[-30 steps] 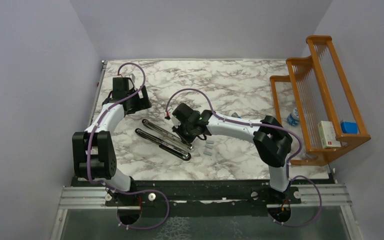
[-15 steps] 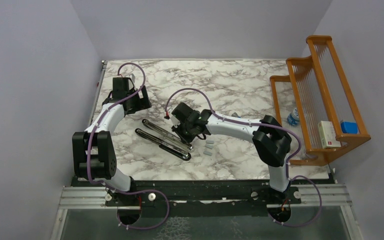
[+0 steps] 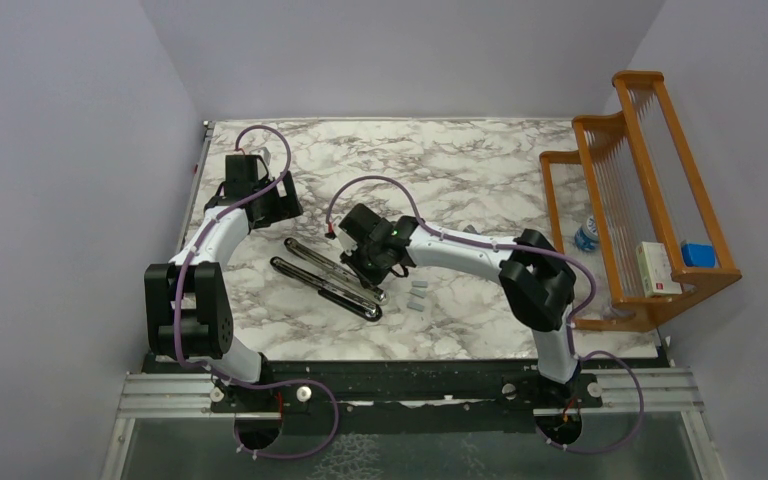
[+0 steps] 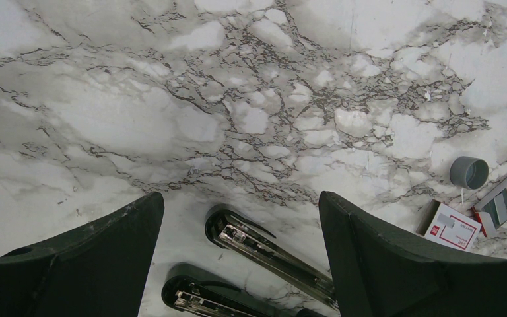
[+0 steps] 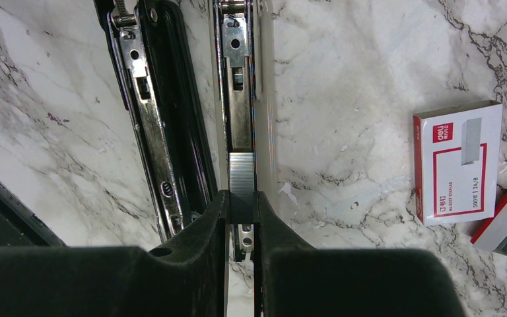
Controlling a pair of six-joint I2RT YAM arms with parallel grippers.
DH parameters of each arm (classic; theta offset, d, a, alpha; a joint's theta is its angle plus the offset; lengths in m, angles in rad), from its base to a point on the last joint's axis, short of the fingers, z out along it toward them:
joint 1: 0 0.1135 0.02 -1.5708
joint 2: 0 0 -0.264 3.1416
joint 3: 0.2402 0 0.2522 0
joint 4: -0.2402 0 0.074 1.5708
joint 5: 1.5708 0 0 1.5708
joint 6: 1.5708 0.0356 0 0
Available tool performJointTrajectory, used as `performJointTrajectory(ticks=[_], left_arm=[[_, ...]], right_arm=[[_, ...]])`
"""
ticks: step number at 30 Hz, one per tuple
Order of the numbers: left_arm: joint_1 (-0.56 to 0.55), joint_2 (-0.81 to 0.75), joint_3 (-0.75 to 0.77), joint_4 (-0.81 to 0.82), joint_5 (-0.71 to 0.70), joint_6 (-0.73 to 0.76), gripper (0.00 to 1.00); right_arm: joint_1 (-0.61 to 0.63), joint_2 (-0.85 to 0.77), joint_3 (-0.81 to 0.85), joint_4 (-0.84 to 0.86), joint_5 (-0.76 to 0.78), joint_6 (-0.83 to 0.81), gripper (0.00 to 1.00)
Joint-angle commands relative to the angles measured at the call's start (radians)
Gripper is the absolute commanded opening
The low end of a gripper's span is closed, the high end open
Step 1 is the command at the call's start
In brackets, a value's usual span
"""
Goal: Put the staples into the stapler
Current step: Install the staple into the stapler.
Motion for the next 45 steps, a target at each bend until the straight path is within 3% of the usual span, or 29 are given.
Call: performJointTrajectory(ticks=[1, 12, 24, 31, 39, 45], left_arm=[[0.01, -0.014, 0.019, 0.013, 0.02, 0.01, 0.9], [0.01, -0.014, 0.018, 0.014, 0.021, 0.009, 0.9], [0.01, -0.015, 0.017, 0.014, 0.021, 0.01, 0.9], [0.01, -0.017, 0.017, 0.012, 0.02, 0.01, 0.9], [0.01, -0.015, 0.016, 0.013, 0.019, 0.011, 0.9], [0.011, -0.015, 0.016, 0.013, 0.017, 0.011, 0.9]], right_arm=[[-0.006, 0.033, 0.031, -0.056, -0.01, 0.01, 0.01], [-0.006, 0.05, 0.042, -0.072, -0.01, 0.013, 0.04], [-0.006, 0.053, 0.042, -0.071, -0.014, 0.016, 0.28], [-0.006, 0.047, 0.042, -0.069, -0.009, 0.017, 0.32], [-0.005, -0.051, 0.0, 0.053, -0.013, 0.042, 0.36], [-0.015, -0.085, -0.024, 0.105, 0.064, 0.07, 0.4]])
